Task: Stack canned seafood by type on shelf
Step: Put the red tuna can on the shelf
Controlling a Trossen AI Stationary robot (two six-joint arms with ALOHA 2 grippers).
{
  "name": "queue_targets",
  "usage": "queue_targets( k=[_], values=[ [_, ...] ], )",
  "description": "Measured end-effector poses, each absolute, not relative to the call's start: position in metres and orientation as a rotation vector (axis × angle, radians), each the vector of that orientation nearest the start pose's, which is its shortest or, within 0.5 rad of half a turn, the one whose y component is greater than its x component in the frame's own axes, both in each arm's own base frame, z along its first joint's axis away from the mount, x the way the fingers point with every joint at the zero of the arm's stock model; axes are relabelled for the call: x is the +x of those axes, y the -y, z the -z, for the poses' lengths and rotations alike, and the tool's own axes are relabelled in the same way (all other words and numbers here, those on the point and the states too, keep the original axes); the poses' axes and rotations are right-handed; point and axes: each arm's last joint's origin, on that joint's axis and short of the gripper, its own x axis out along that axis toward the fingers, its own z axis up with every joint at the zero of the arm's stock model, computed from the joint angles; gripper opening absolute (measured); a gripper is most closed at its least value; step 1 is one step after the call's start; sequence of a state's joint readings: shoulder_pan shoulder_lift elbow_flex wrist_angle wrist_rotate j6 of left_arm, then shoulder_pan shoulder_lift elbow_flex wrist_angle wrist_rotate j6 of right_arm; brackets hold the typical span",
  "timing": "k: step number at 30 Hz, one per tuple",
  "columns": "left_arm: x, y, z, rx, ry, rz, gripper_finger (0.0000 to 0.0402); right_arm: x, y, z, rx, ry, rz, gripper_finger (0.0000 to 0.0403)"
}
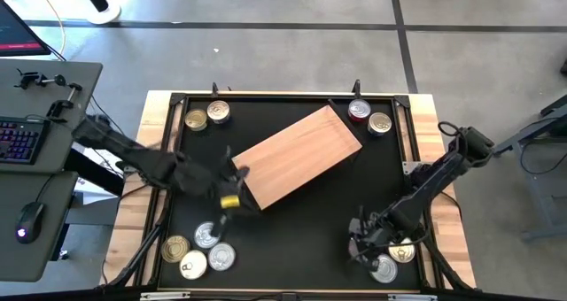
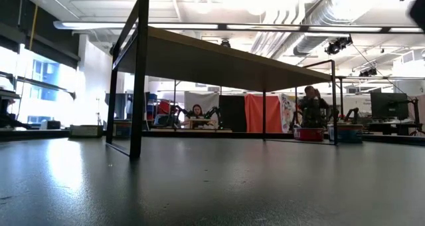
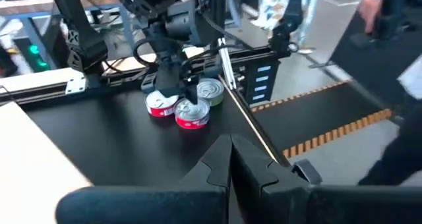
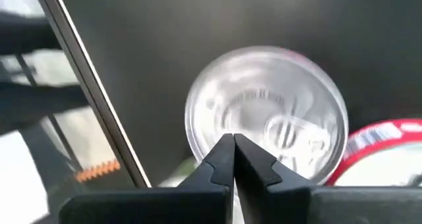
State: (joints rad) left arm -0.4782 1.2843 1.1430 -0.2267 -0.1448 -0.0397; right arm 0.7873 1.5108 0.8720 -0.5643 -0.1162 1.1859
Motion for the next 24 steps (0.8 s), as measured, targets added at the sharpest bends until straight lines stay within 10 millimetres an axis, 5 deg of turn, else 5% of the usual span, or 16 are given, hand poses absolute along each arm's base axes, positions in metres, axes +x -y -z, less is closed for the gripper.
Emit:
queue_targets(
  k=[14,18,24],
  values=[
    [0.310,0.256,-0.272,-0.076,-0.573,0.169,0.0000,0.169,-0.211,-0.177,0.308,-1.404,-0.211,0.0000],
    [0.318,0.270,-0.243,-0.060,-0.615,0.078,0.0000,0.175,-0.204,-0.176,0.279,-1.354,-0.123,0.0000],
    [0.337,0.261,-0.215,-0.060,-0.648,-0.009,0.0000,0.185,-0.198,-0.170,0.291,-1.346,-0.077,0.0000]
  ],
)
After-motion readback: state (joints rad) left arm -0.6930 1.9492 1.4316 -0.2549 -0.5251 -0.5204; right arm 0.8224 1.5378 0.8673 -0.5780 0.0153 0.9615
